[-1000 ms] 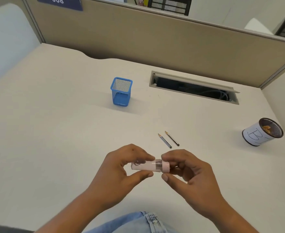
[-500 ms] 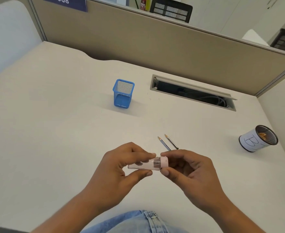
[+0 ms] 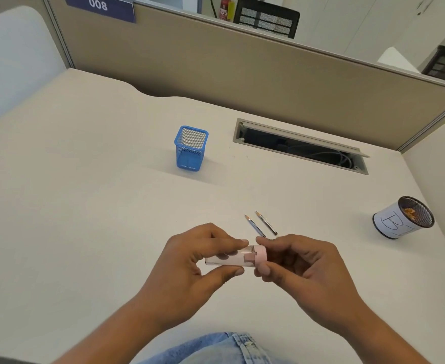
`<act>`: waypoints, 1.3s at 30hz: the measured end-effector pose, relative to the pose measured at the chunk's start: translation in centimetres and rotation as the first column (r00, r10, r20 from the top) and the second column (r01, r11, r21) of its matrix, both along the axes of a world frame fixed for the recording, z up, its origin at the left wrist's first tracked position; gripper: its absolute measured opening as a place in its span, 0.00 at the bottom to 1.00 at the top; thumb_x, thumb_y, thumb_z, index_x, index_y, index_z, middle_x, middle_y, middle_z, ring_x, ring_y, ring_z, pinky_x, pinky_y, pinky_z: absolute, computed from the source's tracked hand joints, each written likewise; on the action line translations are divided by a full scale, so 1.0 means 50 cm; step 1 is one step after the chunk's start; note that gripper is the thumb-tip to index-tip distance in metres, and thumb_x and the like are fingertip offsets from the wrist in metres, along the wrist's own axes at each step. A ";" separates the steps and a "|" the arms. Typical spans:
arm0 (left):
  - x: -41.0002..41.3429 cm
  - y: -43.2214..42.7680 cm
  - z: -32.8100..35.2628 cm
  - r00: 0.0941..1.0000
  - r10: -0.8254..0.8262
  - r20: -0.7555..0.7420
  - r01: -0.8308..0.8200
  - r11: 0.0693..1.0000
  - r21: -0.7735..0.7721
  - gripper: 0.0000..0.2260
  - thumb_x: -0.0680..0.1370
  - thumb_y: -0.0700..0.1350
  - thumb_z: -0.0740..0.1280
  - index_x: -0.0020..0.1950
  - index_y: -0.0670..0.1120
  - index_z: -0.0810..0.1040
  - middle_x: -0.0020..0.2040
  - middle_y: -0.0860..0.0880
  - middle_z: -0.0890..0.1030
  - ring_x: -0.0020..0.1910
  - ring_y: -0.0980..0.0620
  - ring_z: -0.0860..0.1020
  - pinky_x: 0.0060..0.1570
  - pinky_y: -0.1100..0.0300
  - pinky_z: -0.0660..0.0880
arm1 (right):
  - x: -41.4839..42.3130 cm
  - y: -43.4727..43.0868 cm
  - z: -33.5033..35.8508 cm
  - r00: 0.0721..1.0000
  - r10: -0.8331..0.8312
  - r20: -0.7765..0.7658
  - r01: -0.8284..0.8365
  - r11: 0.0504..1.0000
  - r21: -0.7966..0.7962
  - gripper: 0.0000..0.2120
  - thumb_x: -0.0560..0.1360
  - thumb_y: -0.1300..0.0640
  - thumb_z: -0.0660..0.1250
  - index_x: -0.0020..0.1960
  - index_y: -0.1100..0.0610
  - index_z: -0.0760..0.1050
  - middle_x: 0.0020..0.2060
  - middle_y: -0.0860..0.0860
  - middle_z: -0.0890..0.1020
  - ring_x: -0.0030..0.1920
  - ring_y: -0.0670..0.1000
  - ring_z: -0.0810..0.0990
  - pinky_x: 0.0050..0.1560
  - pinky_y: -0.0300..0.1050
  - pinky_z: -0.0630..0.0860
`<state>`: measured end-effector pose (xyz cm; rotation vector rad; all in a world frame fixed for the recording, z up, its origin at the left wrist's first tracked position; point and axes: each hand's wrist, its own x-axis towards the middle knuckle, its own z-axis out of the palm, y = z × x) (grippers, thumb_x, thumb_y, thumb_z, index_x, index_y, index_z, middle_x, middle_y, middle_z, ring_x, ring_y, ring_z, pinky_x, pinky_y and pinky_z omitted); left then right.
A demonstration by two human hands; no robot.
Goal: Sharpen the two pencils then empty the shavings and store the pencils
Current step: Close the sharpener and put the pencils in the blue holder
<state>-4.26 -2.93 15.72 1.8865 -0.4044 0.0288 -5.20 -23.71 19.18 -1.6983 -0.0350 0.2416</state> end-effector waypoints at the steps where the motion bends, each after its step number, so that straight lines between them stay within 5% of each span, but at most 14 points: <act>1: 0.001 -0.002 0.000 1.000 0.000 0.004 0.000 1.000 -0.005 0.13 0.70 0.46 0.75 0.53 0.56 0.84 0.45 0.57 0.81 0.45 0.53 0.81 0.43 0.61 0.77 | 0.001 -0.001 0.002 1.000 0.001 0.000 -0.001 1.000 0.007 0.13 0.63 0.60 0.77 0.48 0.56 0.86 0.37 0.54 0.88 0.36 0.50 0.83 0.39 0.37 0.79; 5: 0.004 -0.011 -0.002 1.000 -0.006 -0.004 0.005 1.000 -0.015 0.13 0.69 0.46 0.76 0.53 0.57 0.84 0.43 0.55 0.81 0.43 0.53 0.81 0.37 0.49 0.77 | 0.003 -0.009 0.003 1.000 0.006 0.000 -0.006 1.000 0.018 0.12 0.63 0.61 0.76 0.46 0.57 0.86 0.35 0.53 0.87 0.33 0.49 0.81 0.38 0.37 0.78; 11: 0.007 -0.019 -0.011 1.000 0.001 -0.001 -0.001 1.000 -0.021 0.14 0.69 0.46 0.76 0.53 0.58 0.83 0.42 0.55 0.81 0.43 0.52 0.81 0.33 0.46 0.76 | 0.007 -0.014 -0.011 1.000 0.009 -0.004 -0.008 0.999 0.050 0.11 0.63 0.62 0.76 0.45 0.56 0.86 0.35 0.52 0.87 0.33 0.49 0.80 0.38 0.37 0.78; 18: 0.014 -0.025 -0.026 1.000 0.014 0.020 -0.015 1.000 0.022 0.13 0.69 0.44 0.77 0.52 0.55 0.84 0.42 0.57 0.81 0.44 0.54 0.81 0.39 0.66 0.74 | 0.010 -0.016 -0.034 1.000 -0.016 0.002 0.016 0.999 0.034 0.11 0.63 0.61 0.77 0.46 0.57 0.85 0.35 0.52 0.87 0.33 0.47 0.81 0.37 0.35 0.77; 22: 0.023 -0.028 -0.030 0.998 0.003 0.061 -0.008 0.997 0.075 0.12 0.70 0.44 0.77 0.52 0.55 0.84 0.43 0.58 0.82 0.44 0.57 0.80 0.39 0.72 0.71 | 0.016 -0.020 -0.045 1.000 -0.010 0.027 0.013 0.996 -0.087 0.10 0.65 0.58 0.77 0.46 0.54 0.83 0.38 0.50 0.87 0.36 0.46 0.82 0.38 0.36 0.78; 28: 0.060 -0.046 -0.072 0.996 -0.021 0.091 -0.020 0.905 0.426 0.13 0.73 0.50 0.71 0.58 0.58 0.79 0.52 0.62 0.81 0.51 0.63 0.76 0.52 0.65 0.73 | 0.050 -0.038 -0.111 1.000 -0.009 0.001 0.009 0.959 -0.285 0.12 0.70 0.61 0.77 0.48 0.49 0.81 0.42 0.45 0.87 0.43 0.47 0.85 0.42 0.40 0.81; 39: 0.147 -0.098 -0.239 0.997 -0.018 -0.077 0.062 0.785 0.616 0.13 0.76 0.48 0.68 0.60 0.55 0.79 0.53 0.54 0.77 0.54 0.52 0.73 0.51 0.59 0.71 | 0.138 -0.081 -0.305 0.999 0.032 0.019 -0.015 0.816 -0.578 0.09 0.70 0.56 0.76 0.49 0.48 0.81 0.46 0.44 0.82 0.41 0.46 0.81 0.44 0.42 0.80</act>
